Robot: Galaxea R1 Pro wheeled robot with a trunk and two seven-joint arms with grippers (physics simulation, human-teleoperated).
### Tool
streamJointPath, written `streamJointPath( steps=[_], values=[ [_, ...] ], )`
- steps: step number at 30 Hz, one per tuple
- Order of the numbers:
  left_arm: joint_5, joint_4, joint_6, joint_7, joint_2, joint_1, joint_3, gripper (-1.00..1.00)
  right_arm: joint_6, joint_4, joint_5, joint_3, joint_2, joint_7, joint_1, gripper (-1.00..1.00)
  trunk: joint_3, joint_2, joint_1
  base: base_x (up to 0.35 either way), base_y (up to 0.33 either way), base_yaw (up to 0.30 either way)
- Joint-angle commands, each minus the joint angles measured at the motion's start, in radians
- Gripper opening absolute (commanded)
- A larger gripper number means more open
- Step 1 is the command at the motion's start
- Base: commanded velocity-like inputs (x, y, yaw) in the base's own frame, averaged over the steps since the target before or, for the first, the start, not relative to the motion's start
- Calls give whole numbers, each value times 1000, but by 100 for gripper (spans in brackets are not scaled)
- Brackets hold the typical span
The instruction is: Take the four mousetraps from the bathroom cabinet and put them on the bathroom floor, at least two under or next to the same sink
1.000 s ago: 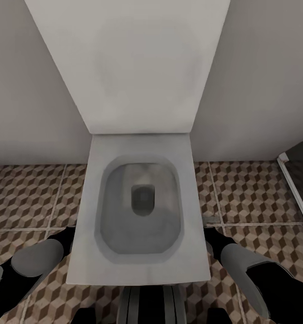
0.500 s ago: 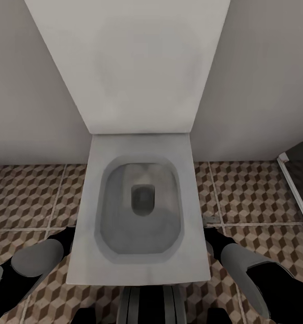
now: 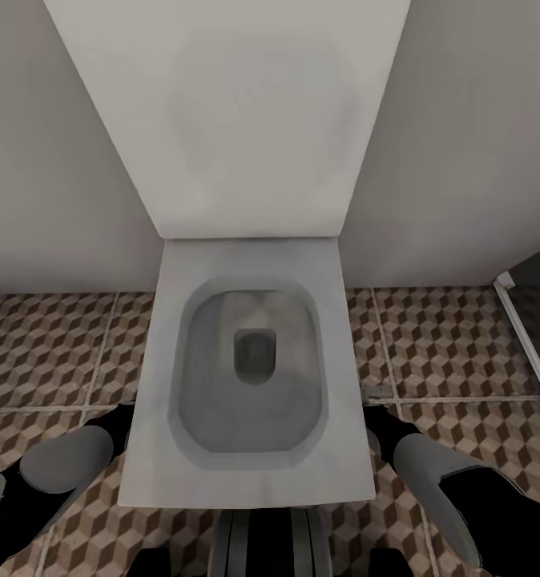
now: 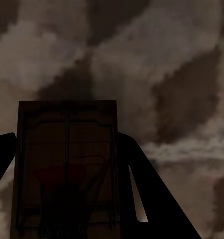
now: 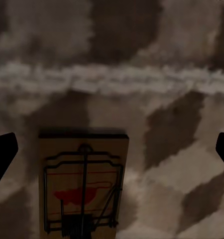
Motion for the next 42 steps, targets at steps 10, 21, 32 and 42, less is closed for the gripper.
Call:
streamJointPath(
  steps=[10,21,32,42],
  values=[
    [9,3,3,-5,1,0,-7,-100,6,-2,-10,9,0,-6,0,100,0,0,0,0,0,0],
    [10,7,4,-5,3,0,-8,-100,6,-2,-10,9,0,-6,0,100,0,0,0,0,0,0],
    [9,8,5,-4,5,0,-9,-100,6,-2,-10,8,0,-6,0,100,0,0,0,0,0,0],
    [10,9,0,-4,7,0,-9,100,6,-2,-10,8,0,-6,0,100,0,0,0,0,0,0]
  ],
)
